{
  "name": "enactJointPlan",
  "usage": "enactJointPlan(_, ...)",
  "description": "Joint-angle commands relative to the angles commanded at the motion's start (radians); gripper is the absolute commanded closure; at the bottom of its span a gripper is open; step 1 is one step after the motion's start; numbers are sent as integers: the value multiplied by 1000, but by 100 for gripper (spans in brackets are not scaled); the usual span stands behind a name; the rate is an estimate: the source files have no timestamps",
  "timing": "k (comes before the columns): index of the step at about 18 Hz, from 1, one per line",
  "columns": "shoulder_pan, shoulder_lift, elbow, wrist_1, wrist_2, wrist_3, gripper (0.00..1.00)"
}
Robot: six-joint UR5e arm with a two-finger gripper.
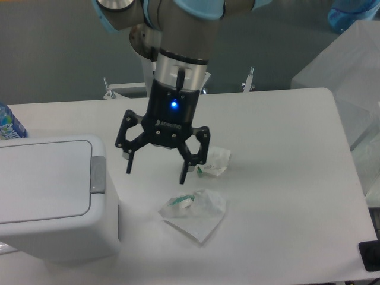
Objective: Open the trash can
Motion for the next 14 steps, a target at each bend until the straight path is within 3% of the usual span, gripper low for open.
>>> enactJointPlan(14, -29, -2, -29, 0, 0, -2, 0)
